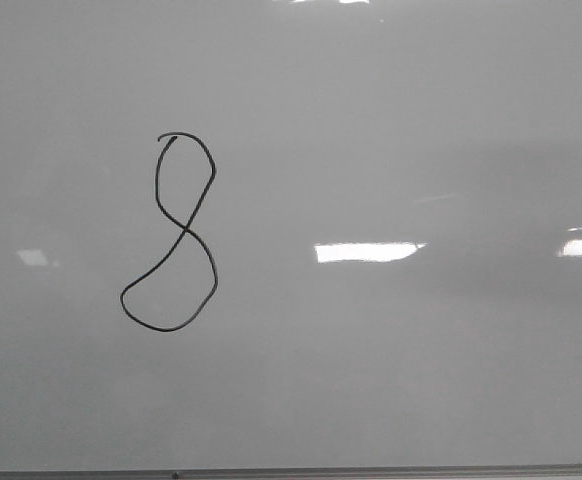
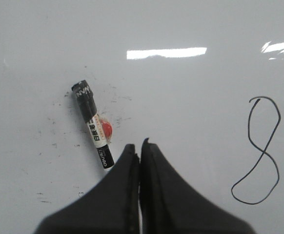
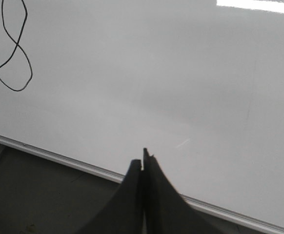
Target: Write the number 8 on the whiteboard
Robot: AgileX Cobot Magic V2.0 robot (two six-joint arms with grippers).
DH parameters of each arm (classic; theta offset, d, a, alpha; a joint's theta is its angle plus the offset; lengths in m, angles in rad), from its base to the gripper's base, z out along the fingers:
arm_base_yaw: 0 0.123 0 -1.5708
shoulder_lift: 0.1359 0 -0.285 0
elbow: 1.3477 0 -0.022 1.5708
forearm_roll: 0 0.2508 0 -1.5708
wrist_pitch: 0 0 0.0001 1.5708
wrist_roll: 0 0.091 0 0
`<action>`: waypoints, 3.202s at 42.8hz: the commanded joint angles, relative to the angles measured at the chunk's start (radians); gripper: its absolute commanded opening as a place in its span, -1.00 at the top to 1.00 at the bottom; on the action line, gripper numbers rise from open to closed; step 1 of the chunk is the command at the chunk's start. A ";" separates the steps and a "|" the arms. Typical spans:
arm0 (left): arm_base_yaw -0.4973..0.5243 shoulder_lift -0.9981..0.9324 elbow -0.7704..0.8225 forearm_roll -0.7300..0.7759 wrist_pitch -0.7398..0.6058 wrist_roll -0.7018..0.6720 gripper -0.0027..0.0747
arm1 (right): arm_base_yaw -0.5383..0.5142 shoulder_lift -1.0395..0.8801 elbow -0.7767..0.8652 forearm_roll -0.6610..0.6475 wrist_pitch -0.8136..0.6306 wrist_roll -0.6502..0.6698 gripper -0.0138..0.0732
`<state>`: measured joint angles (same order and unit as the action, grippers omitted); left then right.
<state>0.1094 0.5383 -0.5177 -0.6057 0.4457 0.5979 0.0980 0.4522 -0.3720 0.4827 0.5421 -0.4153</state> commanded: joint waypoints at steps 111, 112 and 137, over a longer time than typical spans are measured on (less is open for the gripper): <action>-0.066 -0.557 0.539 0.552 -0.371 -0.638 0.99 | -0.007 0.003 -0.026 0.004 -0.068 -0.012 0.81; -0.066 -0.557 0.539 0.552 -0.371 -0.638 0.99 | -0.007 0.003 -0.025 -0.008 -0.077 -0.019 0.81; -0.066 -0.557 0.539 0.552 -0.371 -0.638 0.99 | -0.137 -0.418 0.393 -0.426 -0.437 0.366 0.81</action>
<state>0.0489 -0.0069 0.0068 -0.0533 0.1626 -0.0307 -0.0199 0.0771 0.0236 0.0902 0.1307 -0.0886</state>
